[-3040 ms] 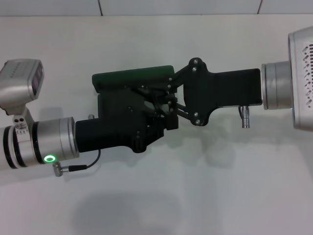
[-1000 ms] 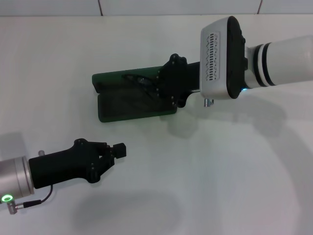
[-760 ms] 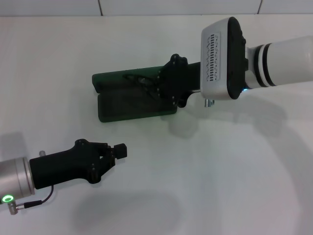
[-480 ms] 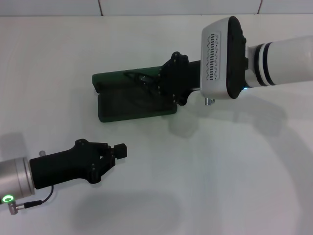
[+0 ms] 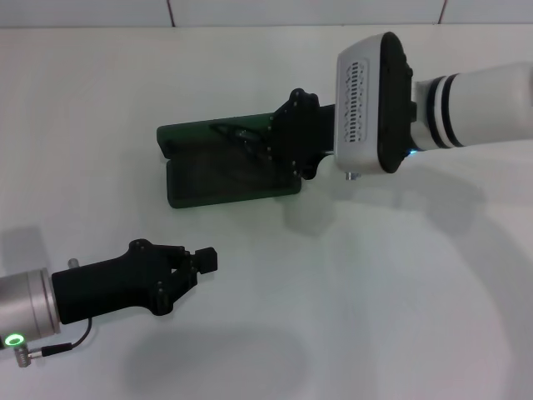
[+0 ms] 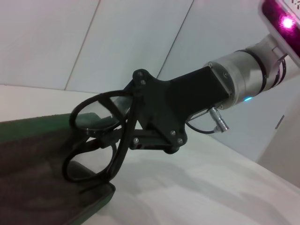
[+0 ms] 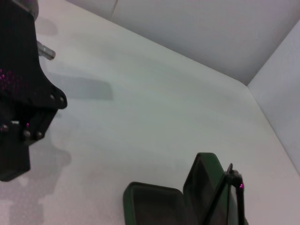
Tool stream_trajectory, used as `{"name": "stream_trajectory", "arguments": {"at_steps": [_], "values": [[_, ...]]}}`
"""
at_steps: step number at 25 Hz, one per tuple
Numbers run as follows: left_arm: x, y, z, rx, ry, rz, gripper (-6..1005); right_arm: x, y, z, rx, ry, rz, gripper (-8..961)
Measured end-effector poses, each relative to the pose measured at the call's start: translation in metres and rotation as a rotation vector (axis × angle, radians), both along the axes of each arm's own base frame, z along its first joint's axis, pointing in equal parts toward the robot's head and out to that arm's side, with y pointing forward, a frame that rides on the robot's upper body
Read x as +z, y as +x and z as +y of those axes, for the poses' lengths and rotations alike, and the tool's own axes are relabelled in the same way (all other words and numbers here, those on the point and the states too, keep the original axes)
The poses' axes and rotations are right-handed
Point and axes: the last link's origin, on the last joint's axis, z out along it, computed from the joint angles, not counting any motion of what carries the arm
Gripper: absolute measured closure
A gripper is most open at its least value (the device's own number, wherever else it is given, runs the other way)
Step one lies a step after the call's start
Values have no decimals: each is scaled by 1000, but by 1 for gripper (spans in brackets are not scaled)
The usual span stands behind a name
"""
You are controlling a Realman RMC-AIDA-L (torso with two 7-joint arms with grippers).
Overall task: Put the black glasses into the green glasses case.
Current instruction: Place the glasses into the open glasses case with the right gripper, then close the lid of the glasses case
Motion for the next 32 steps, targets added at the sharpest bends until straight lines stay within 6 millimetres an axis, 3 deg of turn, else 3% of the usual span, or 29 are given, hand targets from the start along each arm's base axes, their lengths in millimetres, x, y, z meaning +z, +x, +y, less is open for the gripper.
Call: {"name": "stream_trajectory", "arguments": {"at_steps": [26, 32], "values": [[1, 1, 2, -7, 0, 2, 974, 1, -1, -10, 22, 24, 28, 780], [0, 1, 3, -2, 6, 2, 973, 21, 0, -16, -16, 21, 129, 779]]}}
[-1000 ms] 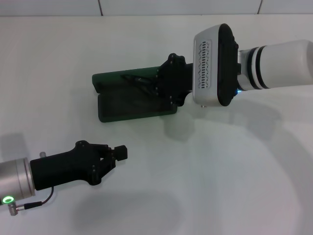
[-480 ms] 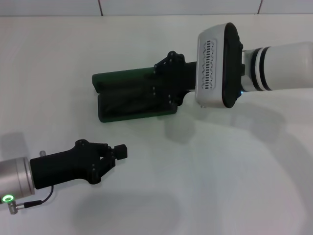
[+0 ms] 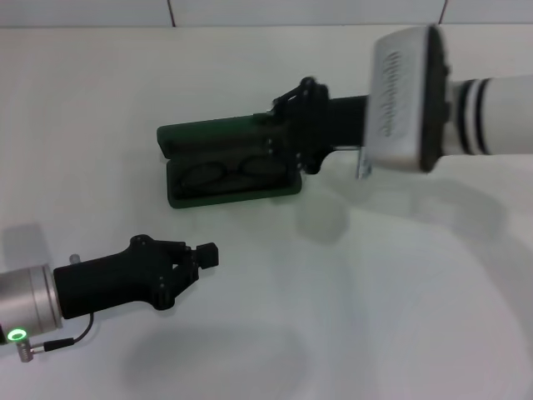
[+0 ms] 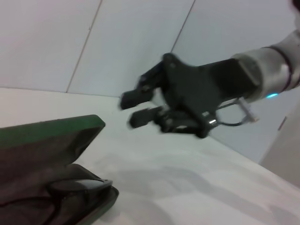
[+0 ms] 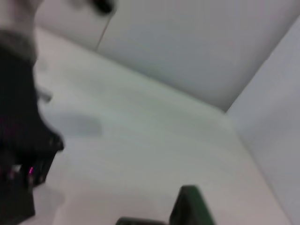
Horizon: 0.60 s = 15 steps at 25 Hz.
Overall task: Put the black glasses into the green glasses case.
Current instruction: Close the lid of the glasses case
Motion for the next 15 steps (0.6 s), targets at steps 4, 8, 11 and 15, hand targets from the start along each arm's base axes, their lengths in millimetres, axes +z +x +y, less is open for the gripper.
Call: {"name": "stream_trajectory", "arguments": {"at_steps": [4, 8, 11, 15], "values": [[1, 1, 6, 18, 21, -2, 972, 26, 17, -5, -108, -44, 131, 778], [2, 3, 20, 39, 41, 11, 972, 53, 55, -12, -250, -84, 244, 777], [5, 4, 32, 54, 66, 28, 971, 66, 85, -26, -331, -122, 311, 708], [11, 4, 50, 75, 95, 62, 970, 75, 117, -44, -426, -183, 370, 571]]}}
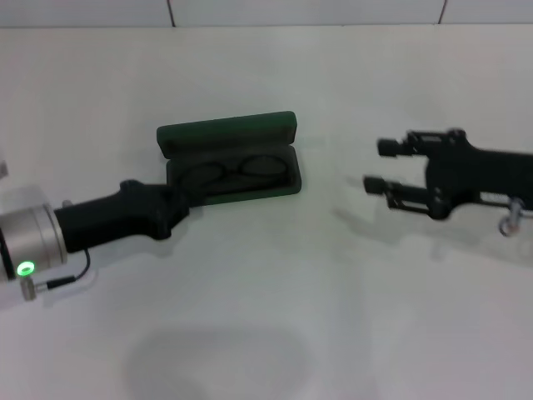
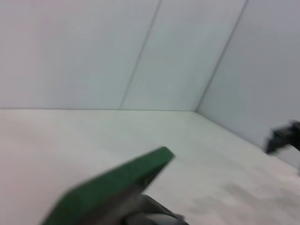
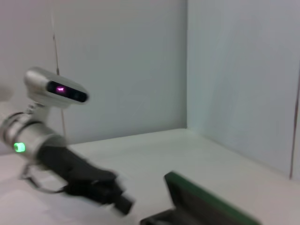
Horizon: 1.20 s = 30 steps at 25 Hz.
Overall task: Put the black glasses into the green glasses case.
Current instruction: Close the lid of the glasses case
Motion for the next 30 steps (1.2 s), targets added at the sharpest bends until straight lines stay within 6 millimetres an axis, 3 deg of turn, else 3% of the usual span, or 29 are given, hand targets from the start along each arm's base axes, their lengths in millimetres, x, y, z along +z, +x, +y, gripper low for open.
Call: {"name": "stream_trajectory", "arguments": {"at_steps": [5, 10, 17, 30], "values": [[3, -1, 25, 32, 48, 82, 969, 0, 27, -19, -53, -75, 17, 359], [4, -9, 40, 78, 100, 170, 969, -10, 34, -29, -42, -91, 10, 130], [0, -14, 49, 113, 132, 230, 967, -22, 34, -34, -32, -124, -15, 90], [0, -11, 66, 121, 192, 291, 965, -25, 29, -33, -18, -127, -11, 67]]}}
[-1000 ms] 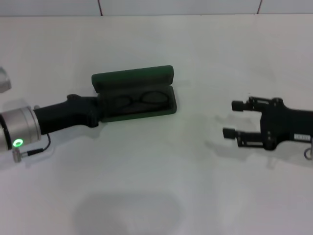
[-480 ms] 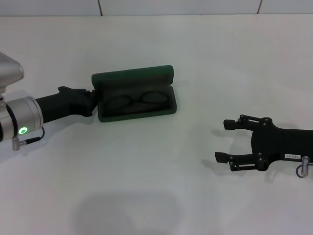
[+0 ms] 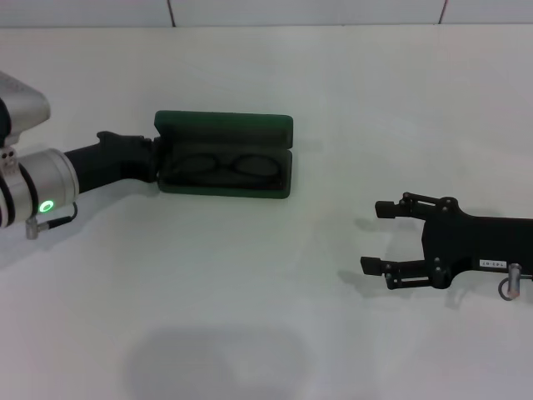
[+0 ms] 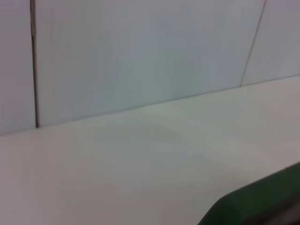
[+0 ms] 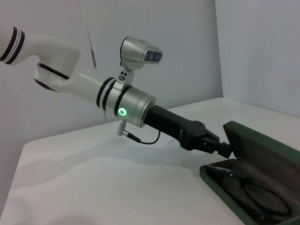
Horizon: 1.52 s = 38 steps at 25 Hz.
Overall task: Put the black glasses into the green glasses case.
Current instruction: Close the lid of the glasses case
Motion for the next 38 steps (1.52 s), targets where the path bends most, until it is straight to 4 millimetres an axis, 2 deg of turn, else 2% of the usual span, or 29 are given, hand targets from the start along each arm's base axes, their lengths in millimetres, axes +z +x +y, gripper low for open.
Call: {"name": "stream_trajectory", "arguments": {"at_steps": [10, 13, 16, 19, 21, 24, 30, 34, 38], "values": [[1, 6, 9, 28, 59, -38, 963, 0, 1, -1, -7, 1, 4, 67], [5, 5, 2, 52, 19, -110, 962, 1, 2, -1, -12, 6, 8, 67], [18, 11, -13, 30, -46, -228, 962, 2, 3, -1, -17, 11, 7, 67], [25, 26, -24, -48, -88, -299, 961, 1, 5, 0, -26, 20, 0, 67], [30, 39, -24, -72, -97, -328, 961, 1, 5, 1, -28, 25, -3, 67], [35, 56, -14, -63, -112, -348, 960, 0, 4, 2, -23, 29, -5, 67], [33, 88, 21, 10, -102, -313, 959, -2, 4, 1, -19, 29, -4, 67], [20, 104, 40, 53, -40, -228, 958, -2, 4, 1, -21, 28, -4, 67], [-3, 112, 54, 102, 42, -135, 958, -2, 4, 1, -14, 29, -7, 67]]}}
